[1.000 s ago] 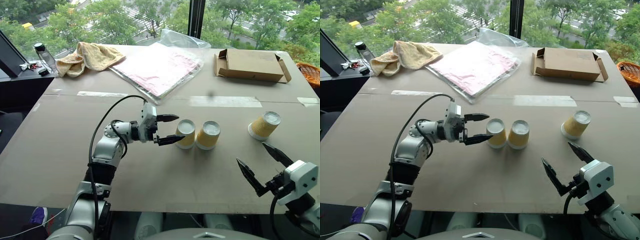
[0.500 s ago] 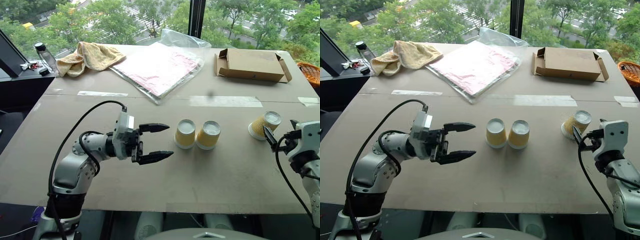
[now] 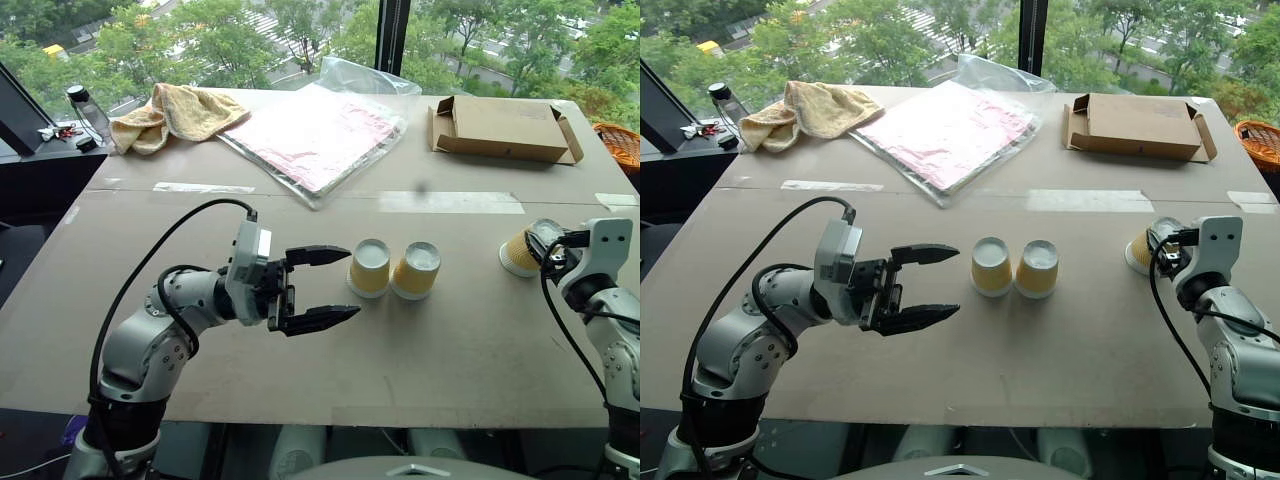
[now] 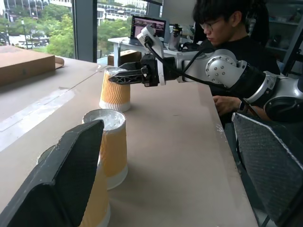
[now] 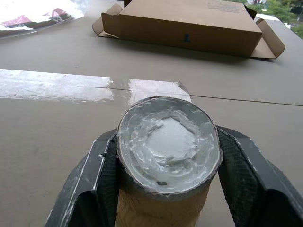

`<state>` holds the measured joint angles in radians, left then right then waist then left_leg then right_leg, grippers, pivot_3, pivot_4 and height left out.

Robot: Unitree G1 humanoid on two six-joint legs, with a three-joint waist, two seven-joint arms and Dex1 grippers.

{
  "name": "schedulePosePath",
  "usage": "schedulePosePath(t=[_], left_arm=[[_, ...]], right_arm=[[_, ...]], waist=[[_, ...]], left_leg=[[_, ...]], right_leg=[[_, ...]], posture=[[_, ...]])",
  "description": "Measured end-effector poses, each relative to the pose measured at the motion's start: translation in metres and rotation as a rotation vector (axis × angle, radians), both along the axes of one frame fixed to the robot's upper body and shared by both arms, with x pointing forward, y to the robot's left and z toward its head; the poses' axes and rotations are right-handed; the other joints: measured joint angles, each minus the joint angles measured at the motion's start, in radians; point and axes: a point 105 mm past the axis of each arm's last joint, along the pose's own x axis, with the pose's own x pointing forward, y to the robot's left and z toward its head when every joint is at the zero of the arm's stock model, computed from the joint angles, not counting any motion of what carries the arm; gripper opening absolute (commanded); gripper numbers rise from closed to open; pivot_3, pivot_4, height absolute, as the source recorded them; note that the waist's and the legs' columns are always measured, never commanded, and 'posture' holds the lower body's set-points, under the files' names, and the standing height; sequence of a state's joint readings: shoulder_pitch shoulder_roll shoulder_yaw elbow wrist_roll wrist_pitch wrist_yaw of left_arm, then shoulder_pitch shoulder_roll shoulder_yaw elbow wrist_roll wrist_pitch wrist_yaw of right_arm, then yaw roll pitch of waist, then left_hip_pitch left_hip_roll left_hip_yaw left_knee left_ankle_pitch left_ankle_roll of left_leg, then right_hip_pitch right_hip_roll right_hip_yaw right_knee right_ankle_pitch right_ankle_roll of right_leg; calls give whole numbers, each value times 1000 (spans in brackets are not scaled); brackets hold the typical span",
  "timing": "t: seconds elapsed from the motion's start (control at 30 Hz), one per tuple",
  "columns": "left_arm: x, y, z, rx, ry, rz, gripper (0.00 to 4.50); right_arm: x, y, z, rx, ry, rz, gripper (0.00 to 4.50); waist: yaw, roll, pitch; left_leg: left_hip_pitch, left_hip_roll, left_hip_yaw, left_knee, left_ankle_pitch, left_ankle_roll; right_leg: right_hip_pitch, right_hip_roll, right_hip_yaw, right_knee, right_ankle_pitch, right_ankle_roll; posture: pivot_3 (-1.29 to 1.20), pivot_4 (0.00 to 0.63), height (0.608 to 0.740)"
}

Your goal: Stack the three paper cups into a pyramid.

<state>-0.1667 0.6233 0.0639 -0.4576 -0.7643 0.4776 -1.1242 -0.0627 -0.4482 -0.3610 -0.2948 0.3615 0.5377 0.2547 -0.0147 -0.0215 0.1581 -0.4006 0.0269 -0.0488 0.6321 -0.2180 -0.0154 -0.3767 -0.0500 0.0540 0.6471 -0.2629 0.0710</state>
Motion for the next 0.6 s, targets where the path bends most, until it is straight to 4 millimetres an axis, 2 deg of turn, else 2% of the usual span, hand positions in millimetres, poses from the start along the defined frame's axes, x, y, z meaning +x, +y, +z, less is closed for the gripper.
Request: schedulePosePath(t=[0.1,0.17,0.3,0.37,0.43,0.5,0.6], left_arm=[[1,3,3,-9,-4,24,4500],[3,10,3,-32,-13,70,4500],[14,41,-13,-70,1,205,4500],[11,57,-24,-70,34,212,4500],[6,65,-24,-79,55,186,4500],[3,73,-20,-87,49,174,4500],[1,81,-15,-109,56,175,4500]], right_arm=[[-2,3,1,3,-9,27,2120],[-4,15,11,35,-41,104,2120],[-13,64,73,55,-201,377,2120],[-21,89,100,29,-255,505,2120],[-26,109,105,3,-230,606,2120],[-27,126,97,-6,-152,680,2120],[-27,137,89,-17,-71,721,2120]], waist=[[0,0,0],[-2,3,2],[-16,7,4],[-18,4,4],[-15,3,4],[-8,3,4],[-1,3,4]], left_leg=[[0,0,0,0,0,0],[0,0,1,0,0,0],[1,1,1,-1,0,0],[0,2,-1,-1,0,0],[-1,2,-1,-2,0,0],[-1,1,-1,-2,0,0],[-2,1,0,-2,0,0]], right_leg=[[0,0,0,0,0,0],[0,0,1,0,0,0],[-1,1,1,0,0,0],[-1,1,0,0,-1,-2],[-1,1,-1,-1,-1,-2],[-1,0,-1,-2,-1,-2],[-2,0,-1,-3,-1,-2]], posture=[[0,150,740],[0,150,740],[0,150,740],[0,150,740],[0,150,740],[0,150,740],[0,150,740]])
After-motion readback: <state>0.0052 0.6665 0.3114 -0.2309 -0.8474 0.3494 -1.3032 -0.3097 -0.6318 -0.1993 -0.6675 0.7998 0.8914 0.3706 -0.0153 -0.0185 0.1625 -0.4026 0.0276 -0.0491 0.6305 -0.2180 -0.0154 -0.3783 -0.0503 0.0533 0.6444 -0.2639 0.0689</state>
